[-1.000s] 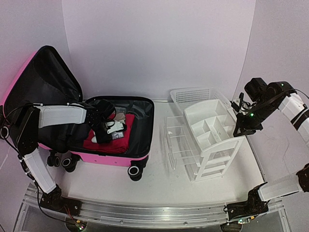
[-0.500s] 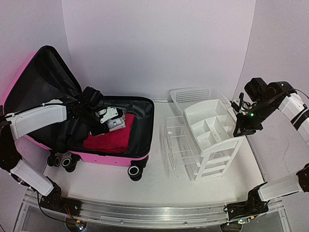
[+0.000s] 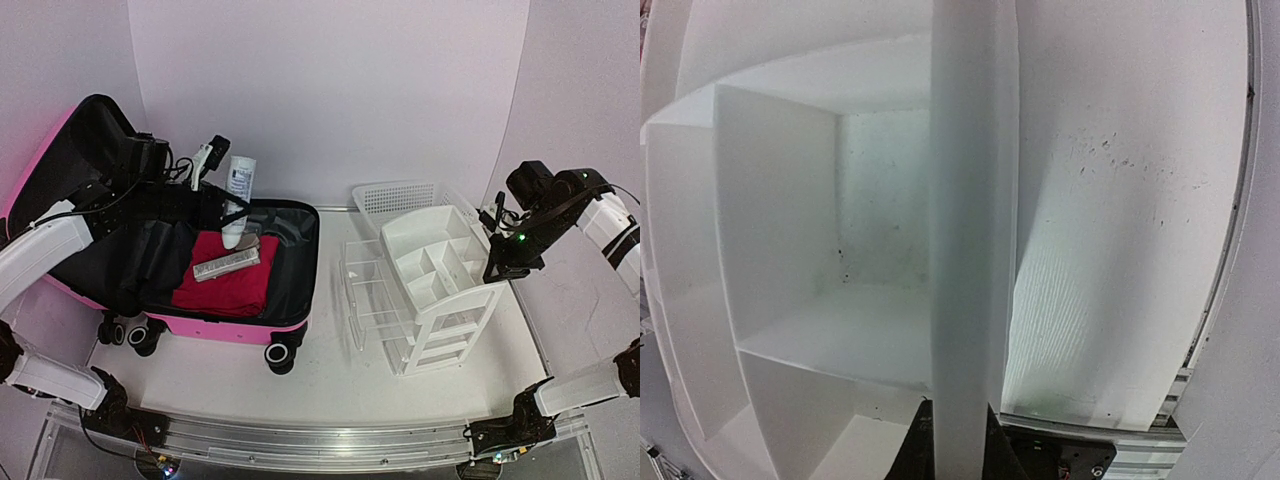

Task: Open, take out, and arrange the luggage

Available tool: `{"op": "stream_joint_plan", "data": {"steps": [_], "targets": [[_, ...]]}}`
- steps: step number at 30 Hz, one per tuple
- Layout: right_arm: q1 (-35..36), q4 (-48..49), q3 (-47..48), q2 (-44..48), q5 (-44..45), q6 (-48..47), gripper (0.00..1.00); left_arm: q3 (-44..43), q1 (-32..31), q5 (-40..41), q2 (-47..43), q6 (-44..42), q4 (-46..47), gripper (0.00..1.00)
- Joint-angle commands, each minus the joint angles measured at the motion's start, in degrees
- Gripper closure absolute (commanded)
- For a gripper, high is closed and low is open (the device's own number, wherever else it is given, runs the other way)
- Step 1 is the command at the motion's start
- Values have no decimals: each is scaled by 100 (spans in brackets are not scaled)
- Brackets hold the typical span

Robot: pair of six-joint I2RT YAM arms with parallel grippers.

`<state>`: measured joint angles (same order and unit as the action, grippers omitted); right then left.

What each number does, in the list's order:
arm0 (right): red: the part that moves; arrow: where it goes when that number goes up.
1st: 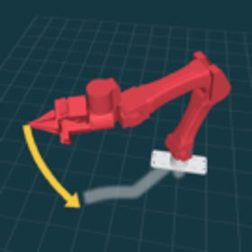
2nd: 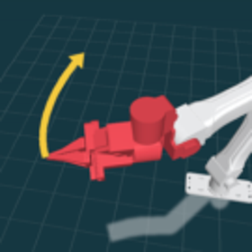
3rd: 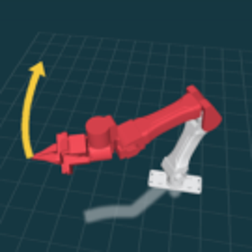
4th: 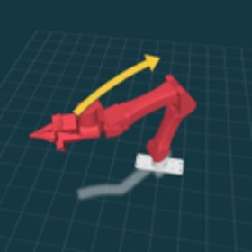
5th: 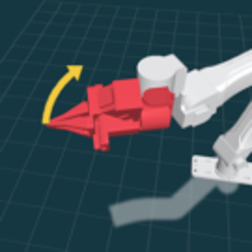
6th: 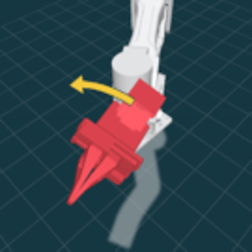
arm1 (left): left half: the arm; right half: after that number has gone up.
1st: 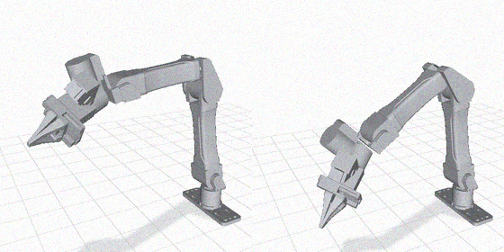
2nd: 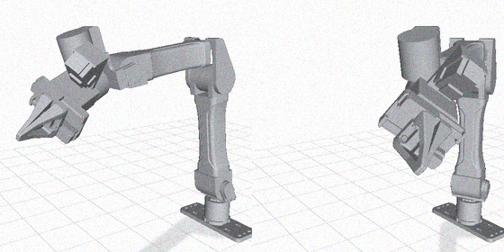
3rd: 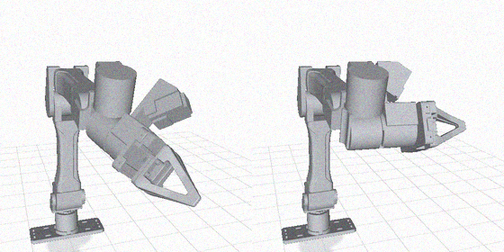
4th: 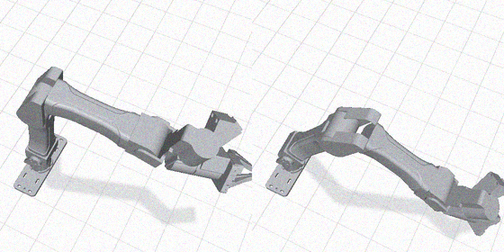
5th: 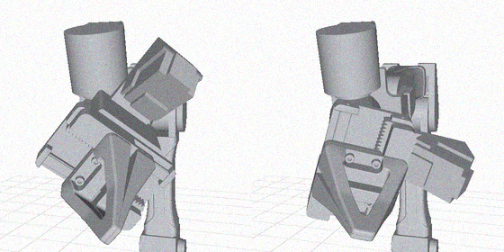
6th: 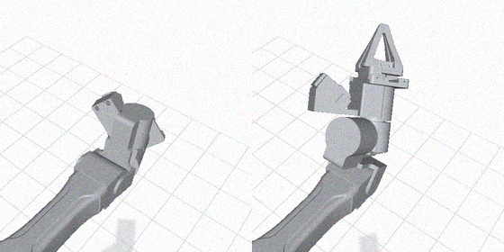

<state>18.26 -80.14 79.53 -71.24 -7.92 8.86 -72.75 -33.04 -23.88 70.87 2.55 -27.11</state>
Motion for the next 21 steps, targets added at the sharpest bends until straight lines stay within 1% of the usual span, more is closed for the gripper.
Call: {"op": "stream_joint_plan", "data": {"steps": [1, 2, 3, 6, 10, 13, 17, 21], "targets": [[-3, 331, 110, 119, -1, -10, 100, 549, -120, -681, 95, 3639, 2582, 69], [1, 332, 107, 119, -9, -1, 100, 608, -191, -664, 199, 4065, 2974, 69], [-4, 333, 107, 126, -15, 1, 100, 597, -285, -582, 340, 4424, 3166, 69], [-1, 341, 94, 153, -18, 14, 100, 314, -691, -115, 760, 5356, 3315, 69], [1, 341, 77, 193, -24, 32, 100, -347, -1316, 74, 1546, 6100, 3382, 71], [2, 361, 80, 207, -24, 45, 100, -627, -1748, 344, 2069, 6684, 3384, 74], [0, 376, 89, 207, -95, 84, 100, -937, -2032, 467, 2651, 7157, 3380, 79], [-5, 411, 88, 208, -130, 113, 100, -1232, -2328, 787, 3054, 7234, 3371, 77]]}}
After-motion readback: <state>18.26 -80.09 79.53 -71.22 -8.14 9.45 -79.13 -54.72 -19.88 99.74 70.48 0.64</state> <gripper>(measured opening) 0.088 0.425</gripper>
